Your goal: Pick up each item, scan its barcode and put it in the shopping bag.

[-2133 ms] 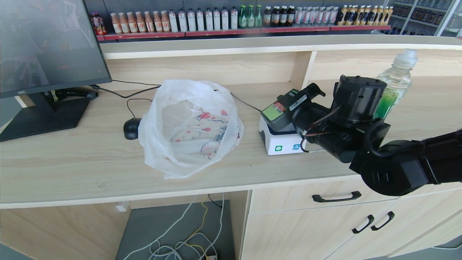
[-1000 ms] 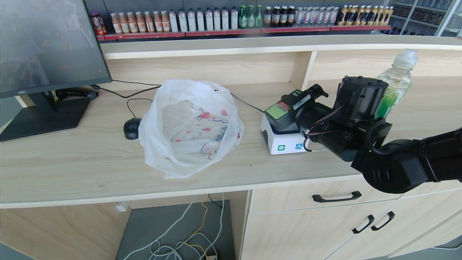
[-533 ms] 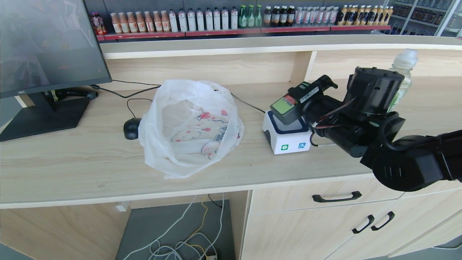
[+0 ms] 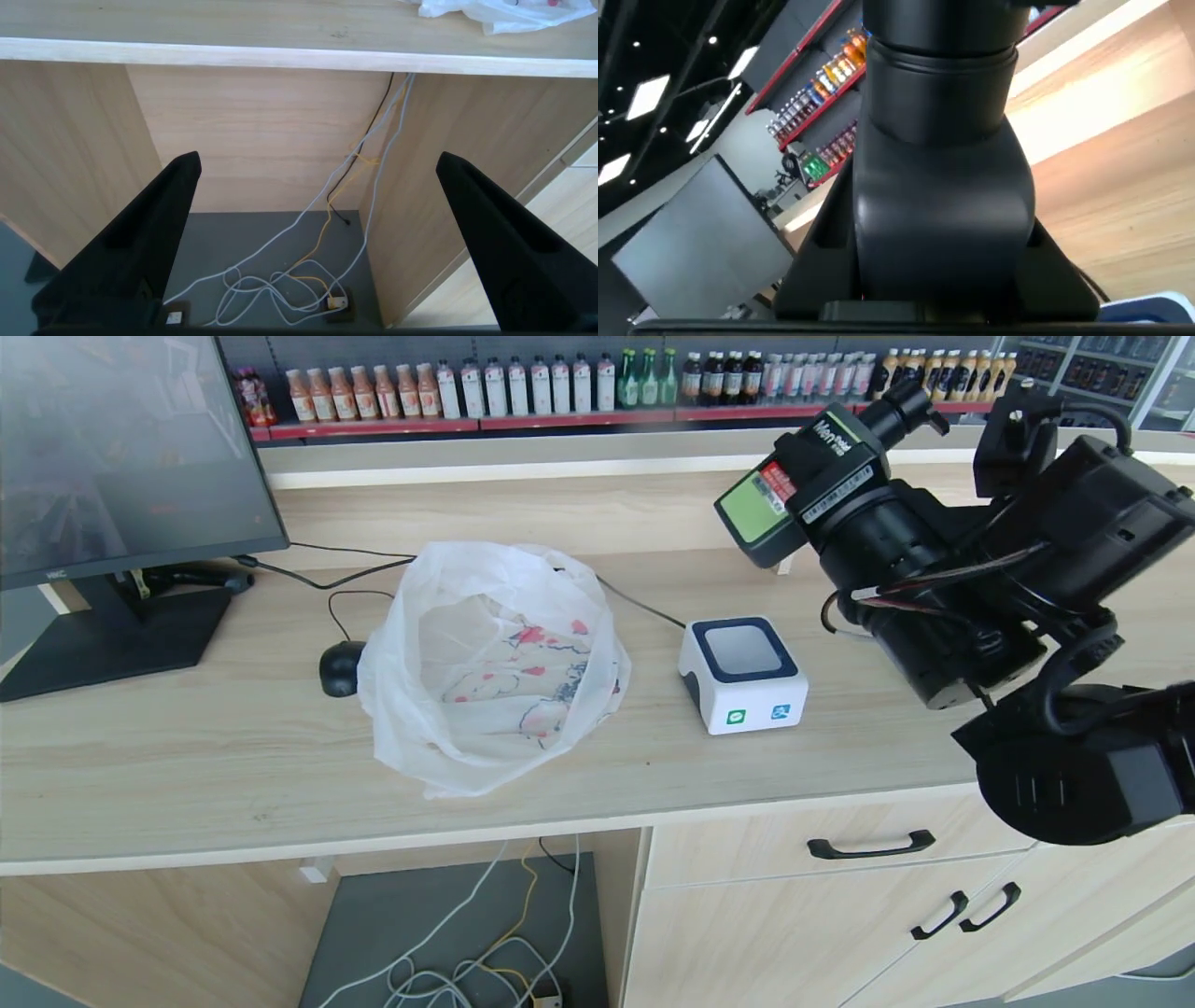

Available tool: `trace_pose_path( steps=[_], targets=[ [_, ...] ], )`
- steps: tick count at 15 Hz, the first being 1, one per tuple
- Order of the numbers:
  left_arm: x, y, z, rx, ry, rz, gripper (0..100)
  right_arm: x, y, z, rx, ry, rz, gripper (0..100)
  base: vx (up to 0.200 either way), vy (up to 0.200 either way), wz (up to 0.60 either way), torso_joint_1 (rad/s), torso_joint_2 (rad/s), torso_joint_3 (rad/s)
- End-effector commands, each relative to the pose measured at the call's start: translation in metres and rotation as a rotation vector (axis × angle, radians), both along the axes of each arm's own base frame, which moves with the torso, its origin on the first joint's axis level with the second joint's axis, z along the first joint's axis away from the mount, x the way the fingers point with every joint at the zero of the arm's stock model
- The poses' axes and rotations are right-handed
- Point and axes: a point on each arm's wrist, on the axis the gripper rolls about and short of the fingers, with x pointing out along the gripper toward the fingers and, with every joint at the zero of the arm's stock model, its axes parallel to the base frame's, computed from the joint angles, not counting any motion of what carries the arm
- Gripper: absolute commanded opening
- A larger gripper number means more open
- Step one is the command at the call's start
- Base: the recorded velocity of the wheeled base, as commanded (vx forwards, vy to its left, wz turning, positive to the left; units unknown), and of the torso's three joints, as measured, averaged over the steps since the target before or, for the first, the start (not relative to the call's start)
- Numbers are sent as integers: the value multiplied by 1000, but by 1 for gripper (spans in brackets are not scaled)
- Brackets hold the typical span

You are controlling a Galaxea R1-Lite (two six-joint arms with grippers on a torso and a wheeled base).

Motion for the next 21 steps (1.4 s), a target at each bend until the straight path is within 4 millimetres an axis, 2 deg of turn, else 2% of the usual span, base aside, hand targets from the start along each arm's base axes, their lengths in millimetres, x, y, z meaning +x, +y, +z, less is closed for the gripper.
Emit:
trace_pose_path(
  steps=[1, 4, 7, 11, 15, 18, 21],
  targets=[
    [0, 0, 0, 0, 0, 0, 100, -1, 4, -5, -39, -15, -15, 0, 0, 0, 0, 0, 0, 0],
    [0, 0, 0, 0, 0, 0, 100, -14, 1, -9, -149, -80, -82, 0, 0, 0, 0, 0, 0, 0],
    [0, 0, 0, 0, 0, 0, 100, -23, -4, -31, -319, -137, -172, 0, 0, 0, 0, 0, 0, 0],
    [0, 0, 0, 0, 0, 0, 100, -34, -11, -40, -466, -182, -254, 0, 0, 0, 0, 0, 0, 0],
    [0, 0, 0, 0, 0, 0, 100, -34, -11, -53, -586, -176, -300, 0, 0, 0, 0, 0, 0, 0],
    [0, 0, 0, 2, -2, 0, 100, -23, -14, -65, -614, -149, -322, 0, 0, 0, 0, 0, 0, 0],
    [0, 0, 0, 2, 0, 0, 100, -20, -12, -68, -618, -143, -323, 0, 0, 67, 0, 2, 1, -1]
  ],
)
